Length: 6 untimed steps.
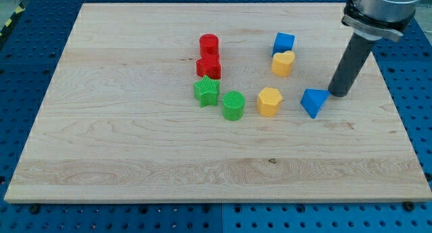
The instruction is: Move blue triangle to the bottom center
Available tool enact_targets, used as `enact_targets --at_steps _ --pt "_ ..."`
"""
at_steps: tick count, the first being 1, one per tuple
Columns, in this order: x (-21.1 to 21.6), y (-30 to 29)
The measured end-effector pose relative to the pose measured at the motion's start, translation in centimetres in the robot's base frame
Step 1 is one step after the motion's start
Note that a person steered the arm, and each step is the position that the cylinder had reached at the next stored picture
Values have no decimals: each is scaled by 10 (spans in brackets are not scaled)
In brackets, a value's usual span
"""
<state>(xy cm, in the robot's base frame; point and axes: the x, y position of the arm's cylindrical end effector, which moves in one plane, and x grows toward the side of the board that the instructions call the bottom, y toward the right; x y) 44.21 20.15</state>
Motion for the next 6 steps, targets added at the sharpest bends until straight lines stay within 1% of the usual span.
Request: enact_targets --at_steps 3,5,6 --pt "27 -22" --pt "37 -65" --pt "64 -78"
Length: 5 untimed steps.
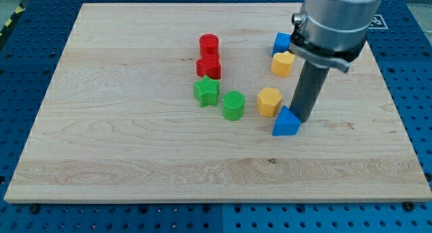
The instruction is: Move blue triangle to the bottom center
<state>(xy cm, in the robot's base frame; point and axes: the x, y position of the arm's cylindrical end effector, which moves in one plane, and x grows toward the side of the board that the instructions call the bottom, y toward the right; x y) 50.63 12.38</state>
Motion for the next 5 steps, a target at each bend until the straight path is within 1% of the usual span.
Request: enact_targets --at_steps 1,5 --pt "31 -18" --pt "34 -123"
